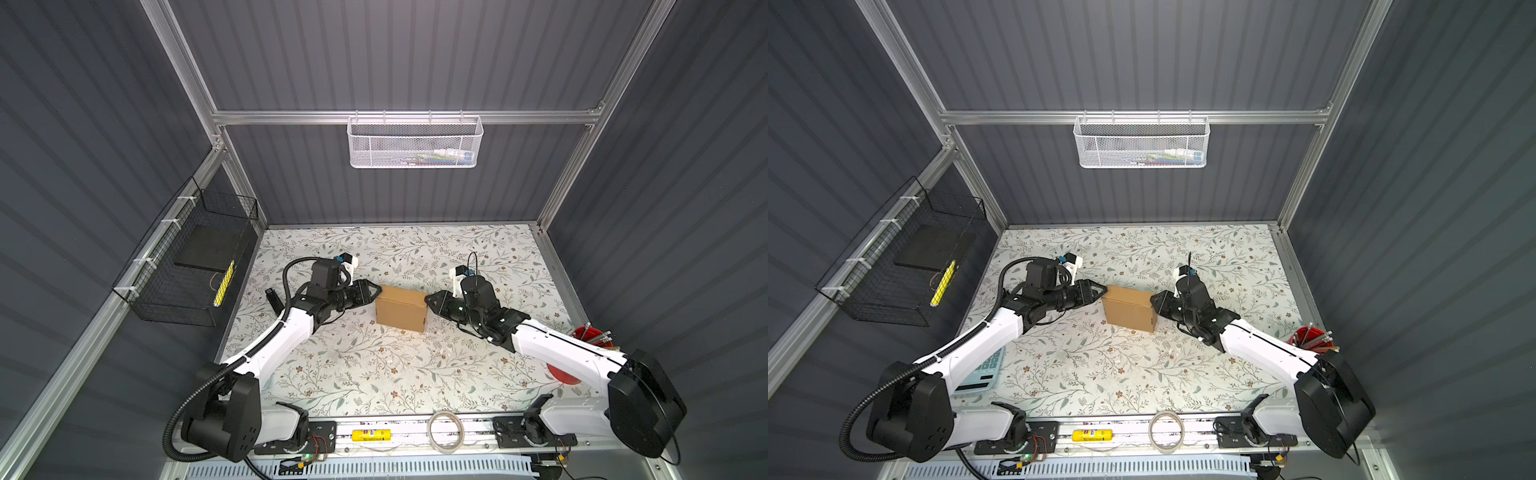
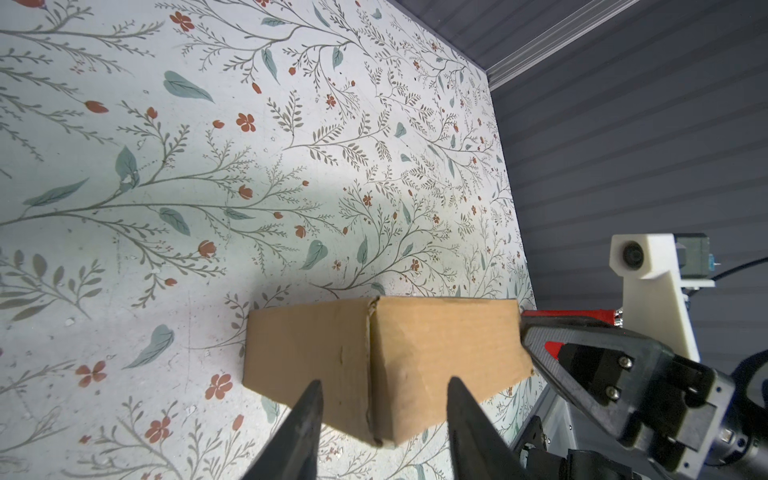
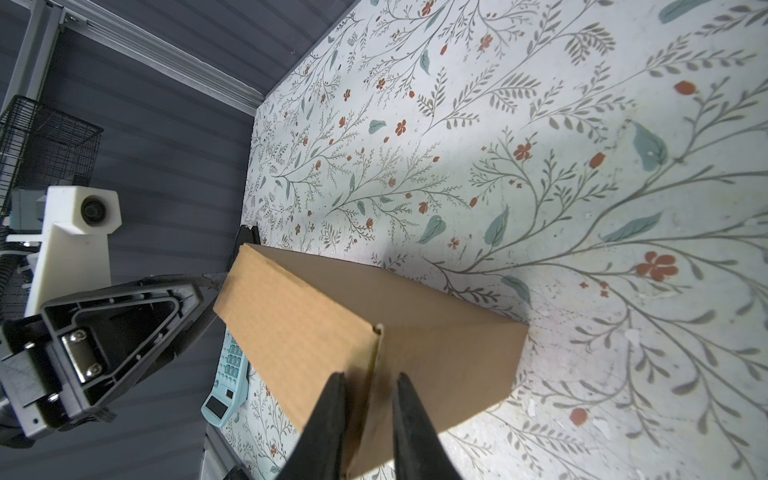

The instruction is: Fold the paper box

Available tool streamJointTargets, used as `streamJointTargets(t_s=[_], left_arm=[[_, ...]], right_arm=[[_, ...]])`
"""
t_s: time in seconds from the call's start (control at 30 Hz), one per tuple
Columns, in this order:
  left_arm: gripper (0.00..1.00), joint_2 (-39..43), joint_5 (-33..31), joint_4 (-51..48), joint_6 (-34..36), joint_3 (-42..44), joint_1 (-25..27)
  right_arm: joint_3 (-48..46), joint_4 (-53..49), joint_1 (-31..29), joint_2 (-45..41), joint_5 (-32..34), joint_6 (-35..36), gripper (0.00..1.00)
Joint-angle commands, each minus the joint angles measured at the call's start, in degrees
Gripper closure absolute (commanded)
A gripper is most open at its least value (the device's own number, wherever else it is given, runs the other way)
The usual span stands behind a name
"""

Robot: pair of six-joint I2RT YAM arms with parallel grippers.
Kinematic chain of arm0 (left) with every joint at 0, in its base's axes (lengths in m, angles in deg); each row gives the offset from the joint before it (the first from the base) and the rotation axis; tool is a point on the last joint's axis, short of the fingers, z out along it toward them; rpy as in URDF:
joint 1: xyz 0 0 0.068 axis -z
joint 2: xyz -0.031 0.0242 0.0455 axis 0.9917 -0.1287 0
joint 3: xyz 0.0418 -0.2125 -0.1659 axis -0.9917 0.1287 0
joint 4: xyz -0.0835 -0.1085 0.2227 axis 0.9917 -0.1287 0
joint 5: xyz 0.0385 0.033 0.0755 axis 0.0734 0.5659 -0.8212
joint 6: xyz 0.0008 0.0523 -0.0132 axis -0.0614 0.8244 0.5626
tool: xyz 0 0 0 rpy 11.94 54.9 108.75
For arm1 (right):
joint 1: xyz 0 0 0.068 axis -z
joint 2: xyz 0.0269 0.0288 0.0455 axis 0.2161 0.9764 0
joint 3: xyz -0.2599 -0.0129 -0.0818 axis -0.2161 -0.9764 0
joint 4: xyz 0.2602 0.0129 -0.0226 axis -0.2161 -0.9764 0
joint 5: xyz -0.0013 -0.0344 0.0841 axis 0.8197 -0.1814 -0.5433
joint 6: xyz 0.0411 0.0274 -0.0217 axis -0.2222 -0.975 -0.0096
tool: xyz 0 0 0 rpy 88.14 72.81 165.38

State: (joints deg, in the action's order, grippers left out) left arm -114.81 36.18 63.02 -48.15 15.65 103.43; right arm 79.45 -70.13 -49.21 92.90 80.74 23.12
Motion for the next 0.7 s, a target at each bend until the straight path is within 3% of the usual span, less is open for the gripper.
streamJointTargets(t_s=[0.0,0.67], left_arm=[[0.53,0.91,-0.20,-1.07,0.27,-0.05,-0.73],[0.62,-1.27,0.06,1.49,-0.09,3.80,-1.55]], right_arm=[[0.13,-5.68,0.08,1.88,-0.08,0.97,0.77],[0.30,-6.55,0.08,2.05,0.05,1.14,0.77]])
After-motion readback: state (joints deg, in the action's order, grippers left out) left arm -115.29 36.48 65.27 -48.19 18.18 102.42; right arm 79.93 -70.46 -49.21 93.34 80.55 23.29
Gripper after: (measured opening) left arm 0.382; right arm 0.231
